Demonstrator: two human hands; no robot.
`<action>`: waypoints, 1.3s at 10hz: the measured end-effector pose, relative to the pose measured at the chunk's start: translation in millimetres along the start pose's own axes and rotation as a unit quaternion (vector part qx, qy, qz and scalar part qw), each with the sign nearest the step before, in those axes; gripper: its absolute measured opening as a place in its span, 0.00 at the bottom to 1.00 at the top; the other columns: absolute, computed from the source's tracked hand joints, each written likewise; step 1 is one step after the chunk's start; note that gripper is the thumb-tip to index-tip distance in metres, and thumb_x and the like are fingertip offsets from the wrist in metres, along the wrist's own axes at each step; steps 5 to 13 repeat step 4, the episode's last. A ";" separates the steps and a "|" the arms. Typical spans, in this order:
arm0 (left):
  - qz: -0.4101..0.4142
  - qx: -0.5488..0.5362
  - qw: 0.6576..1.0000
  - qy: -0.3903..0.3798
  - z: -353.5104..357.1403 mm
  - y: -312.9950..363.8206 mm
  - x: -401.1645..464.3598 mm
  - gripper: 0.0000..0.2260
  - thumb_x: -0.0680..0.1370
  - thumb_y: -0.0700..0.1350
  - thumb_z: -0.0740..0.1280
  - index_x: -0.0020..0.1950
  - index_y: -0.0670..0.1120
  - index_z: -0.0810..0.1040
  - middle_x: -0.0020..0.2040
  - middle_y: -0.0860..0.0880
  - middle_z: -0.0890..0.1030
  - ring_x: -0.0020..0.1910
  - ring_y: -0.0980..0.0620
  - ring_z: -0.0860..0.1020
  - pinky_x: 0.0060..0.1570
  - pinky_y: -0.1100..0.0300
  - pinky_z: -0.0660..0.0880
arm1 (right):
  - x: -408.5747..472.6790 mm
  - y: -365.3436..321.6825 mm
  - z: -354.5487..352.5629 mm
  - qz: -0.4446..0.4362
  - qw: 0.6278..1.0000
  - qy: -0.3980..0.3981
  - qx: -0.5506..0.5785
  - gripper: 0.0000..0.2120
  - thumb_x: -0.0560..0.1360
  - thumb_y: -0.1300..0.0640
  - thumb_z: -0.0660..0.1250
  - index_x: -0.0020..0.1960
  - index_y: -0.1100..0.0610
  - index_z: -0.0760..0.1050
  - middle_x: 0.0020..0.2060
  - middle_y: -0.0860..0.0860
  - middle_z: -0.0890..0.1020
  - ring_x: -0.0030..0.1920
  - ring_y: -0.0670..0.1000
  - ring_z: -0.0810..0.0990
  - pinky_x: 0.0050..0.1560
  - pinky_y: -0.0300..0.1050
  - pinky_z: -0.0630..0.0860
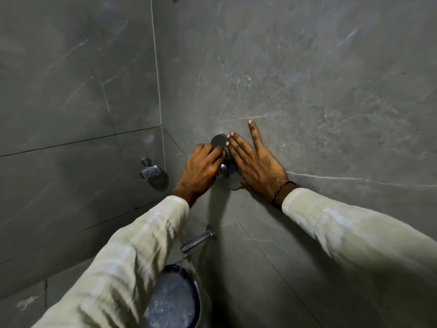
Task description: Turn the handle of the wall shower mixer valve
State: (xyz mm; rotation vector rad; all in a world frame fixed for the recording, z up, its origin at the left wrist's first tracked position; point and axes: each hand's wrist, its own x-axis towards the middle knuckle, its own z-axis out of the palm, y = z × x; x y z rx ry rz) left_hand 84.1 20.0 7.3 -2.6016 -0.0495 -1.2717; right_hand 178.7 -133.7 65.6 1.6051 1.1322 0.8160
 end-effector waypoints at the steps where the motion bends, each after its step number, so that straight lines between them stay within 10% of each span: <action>1: 0.004 0.089 0.996 -0.005 -2.9 4.1 -1.2 0.10 0.79 0.39 0.67 0.51 0.37 0.87 0.48 0.39 0.87 0.40 0.39 0.83 0.47 0.46 0.81 | -1.0 -0.2 -3.9 0.002 1.000 -0.002 0.005 0.50 0.83 0.27 0.45 0.87 0.64 0.36 0.87 0.64 0.40 0.87 0.65 0.37 0.77 0.84 0.36; 2: -0.030 0.125 0.986 -0.102 -17.8 19.2 3.0 0.13 0.76 0.42 0.72 0.58 0.38 0.86 0.55 0.40 0.87 0.47 0.38 0.84 0.55 0.44 0.80 | -9.5 4.1 -12.3 0.006 0.999 -0.015 0.043 0.42 0.87 0.35 0.44 0.87 0.63 0.36 0.87 0.62 0.40 0.88 0.63 0.37 0.80 0.78 0.34; 4: -0.114 0.091 0.933 -0.329 -75.6 53.4 -10.7 0.32 0.86 0.48 0.55 0.85 0.40 0.45 0.86 0.38 0.48 0.84 0.34 0.52 0.81 0.35 0.49 | -81.0 24.0 -41.0 0.088 0.983 -0.026 0.156 0.43 0.86 0.38 0.50 0.87 0.63 0.36 0.88 0.61 0.41 0.88 0.61 0.39 0.83 0.71 0.33; 13: -0.114 0.091 0.933 -0.329 -75.6 53.4 -10.7 0.32 0.86 0.48 0.55 0.85 0.40 0.45 0.86 0.38 0.48 0.84 0.34 0.52 0.81 0.35 0.49 | -81.0 24.0 -41.0 0.088 0.983 -0.026 0.156 0.43 0.86 0.38 0.50 0.87 0.63 0.36 0.88 0.61 0.41 0.88 0.61 0.39 0.83 0.71 0.33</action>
